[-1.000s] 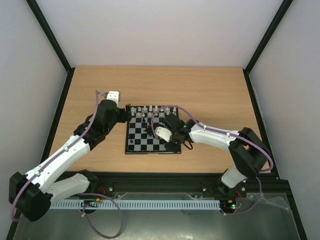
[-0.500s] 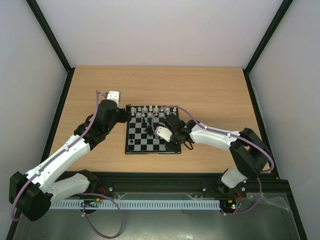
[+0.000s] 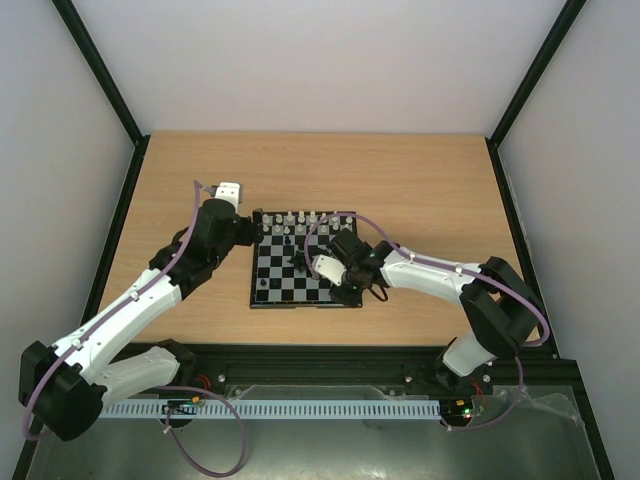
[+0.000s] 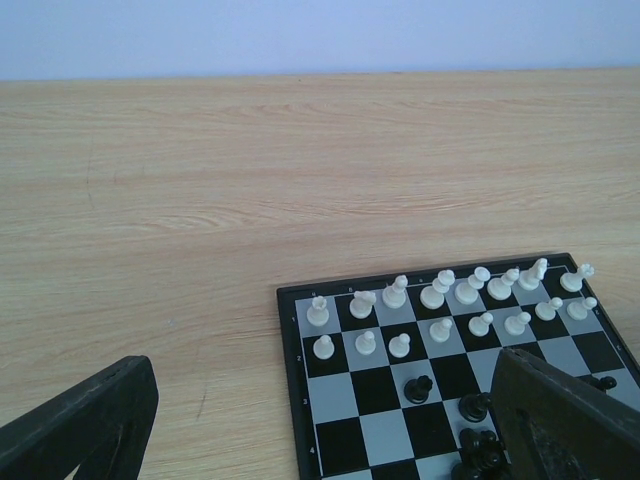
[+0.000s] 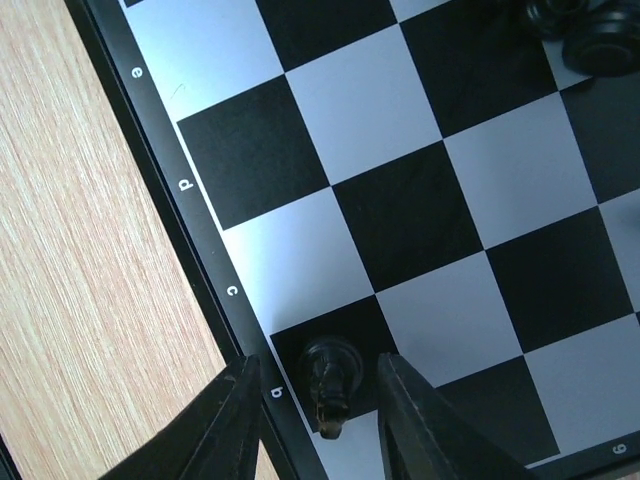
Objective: Set up the chess pieces on the board
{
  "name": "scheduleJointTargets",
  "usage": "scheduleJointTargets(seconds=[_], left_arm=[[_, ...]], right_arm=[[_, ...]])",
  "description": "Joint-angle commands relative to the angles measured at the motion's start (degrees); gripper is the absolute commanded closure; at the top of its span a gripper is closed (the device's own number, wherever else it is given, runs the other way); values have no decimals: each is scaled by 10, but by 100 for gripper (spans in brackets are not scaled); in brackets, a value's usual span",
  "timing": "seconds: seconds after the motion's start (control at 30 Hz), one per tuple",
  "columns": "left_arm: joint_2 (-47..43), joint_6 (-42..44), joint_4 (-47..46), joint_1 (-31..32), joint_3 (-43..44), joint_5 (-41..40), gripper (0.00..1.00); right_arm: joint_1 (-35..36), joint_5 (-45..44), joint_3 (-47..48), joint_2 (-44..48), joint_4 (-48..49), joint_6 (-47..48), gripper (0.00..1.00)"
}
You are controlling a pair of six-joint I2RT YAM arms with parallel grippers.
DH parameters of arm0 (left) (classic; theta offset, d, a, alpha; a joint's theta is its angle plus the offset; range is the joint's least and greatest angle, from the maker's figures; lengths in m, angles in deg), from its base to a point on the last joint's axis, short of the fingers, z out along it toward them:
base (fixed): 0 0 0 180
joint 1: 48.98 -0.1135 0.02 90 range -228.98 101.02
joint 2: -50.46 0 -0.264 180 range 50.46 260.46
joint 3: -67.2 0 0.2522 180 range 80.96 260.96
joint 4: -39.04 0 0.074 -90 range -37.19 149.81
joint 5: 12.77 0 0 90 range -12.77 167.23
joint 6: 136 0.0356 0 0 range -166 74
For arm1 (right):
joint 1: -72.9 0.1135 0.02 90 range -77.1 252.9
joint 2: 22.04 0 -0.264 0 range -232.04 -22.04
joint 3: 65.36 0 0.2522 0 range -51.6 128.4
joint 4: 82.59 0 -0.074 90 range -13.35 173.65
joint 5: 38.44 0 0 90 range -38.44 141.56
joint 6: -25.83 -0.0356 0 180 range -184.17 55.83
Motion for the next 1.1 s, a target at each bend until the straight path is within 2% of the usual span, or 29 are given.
scheduleJointTargets(seconds=[0.0,0.2,0.33,0.47,0.57,0.7,0.93,1.07], left_arm=[[9,10,-10,-3,-7,9,6],[30,26,-19,-3,-13,68,9],[70,35,-11,-2,0,146,26],[134,17,28,12,39,172,42],[187,4,61,38,75,165,49],[255,-4,74,75,119,154,52],[382,-33,113,94,214,129,58],[431,-42,152,102,264,87,60]], right_arm=[[3,1,8,22,-25,-8,63],[-22,19,28,79,-49,1,57],[-83,76,18,126,-34,-19,57],[-131,84,-31,169,22,-52,58],[-132,41,-51,181,43,-52,58],[-132,-10,-68,199,57,-41,58],[-132,-22,-83,214,66,-31,57],[-132,-25,-84,215,65,-26,57]])
